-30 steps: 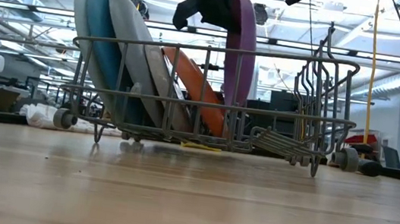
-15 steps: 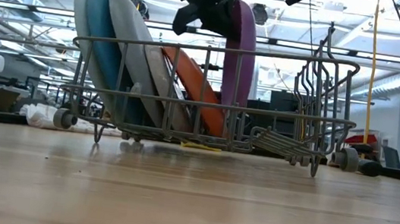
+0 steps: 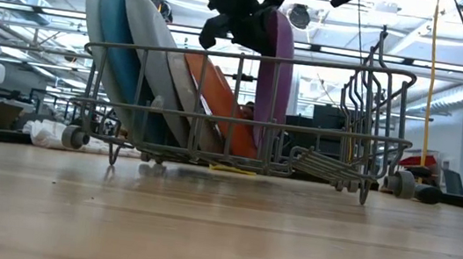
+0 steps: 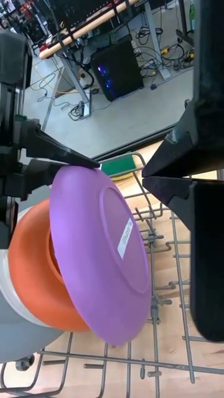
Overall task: Sort dishes
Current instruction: Put the purple plate into the dish rack
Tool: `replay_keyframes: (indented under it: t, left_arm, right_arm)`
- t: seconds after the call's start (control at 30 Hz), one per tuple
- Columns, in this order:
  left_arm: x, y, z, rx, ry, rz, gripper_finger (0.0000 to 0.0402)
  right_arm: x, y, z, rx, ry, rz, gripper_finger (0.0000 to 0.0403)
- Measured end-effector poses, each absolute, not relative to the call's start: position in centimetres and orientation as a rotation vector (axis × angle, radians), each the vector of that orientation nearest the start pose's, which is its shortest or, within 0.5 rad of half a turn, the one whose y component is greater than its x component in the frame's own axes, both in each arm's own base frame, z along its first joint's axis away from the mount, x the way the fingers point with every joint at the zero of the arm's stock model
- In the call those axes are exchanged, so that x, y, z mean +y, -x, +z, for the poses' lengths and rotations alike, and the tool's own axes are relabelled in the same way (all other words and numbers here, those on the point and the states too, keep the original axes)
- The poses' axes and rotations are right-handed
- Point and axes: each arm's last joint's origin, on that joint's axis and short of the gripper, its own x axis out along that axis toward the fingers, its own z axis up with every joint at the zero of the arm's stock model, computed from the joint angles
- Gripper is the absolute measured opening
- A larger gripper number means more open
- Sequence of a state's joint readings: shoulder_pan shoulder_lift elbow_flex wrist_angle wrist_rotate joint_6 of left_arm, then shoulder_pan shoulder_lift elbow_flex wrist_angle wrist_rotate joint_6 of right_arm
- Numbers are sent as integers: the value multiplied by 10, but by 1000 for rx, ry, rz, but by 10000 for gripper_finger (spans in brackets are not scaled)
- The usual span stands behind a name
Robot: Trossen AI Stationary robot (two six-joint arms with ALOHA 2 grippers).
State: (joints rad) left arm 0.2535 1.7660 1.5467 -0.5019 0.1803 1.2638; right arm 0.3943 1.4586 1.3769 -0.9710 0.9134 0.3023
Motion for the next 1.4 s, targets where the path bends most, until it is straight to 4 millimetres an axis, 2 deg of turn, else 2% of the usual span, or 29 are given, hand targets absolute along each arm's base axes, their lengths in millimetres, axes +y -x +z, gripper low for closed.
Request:
replay_keyframes:
  t: [0.3,0.5,0.8,0.97,1.13,1.23,1.4]
  left_arm:
    - [85,-390,307,566,-1204,-415,6]
    - [91,-388,307,562,-1193,-424,6]
    - [101,-382,302,630,-1149,-433,33]
    - [103,-382,303,671,-1081,-352,35]
    - [103,-382,303,674,-1081,-350,39]
    - [103,-382,303,674,-1085,-352,60]
    - [103,-383,303,668,-1106,-357,121]
  right_arm:
    - [87,-269,331,757,369,-581,0]
    - [87,-269,331,759,370,-581,0]
    - [87,-269,331,758,363,-583,0]
    - [87,-269,331,763,371,-577,0]
    - [87,-268,331,766,378,-575,0]
    - [87,-268,331,766,378,-574,0]
    - [88,-269,330,777,366,-553,0]
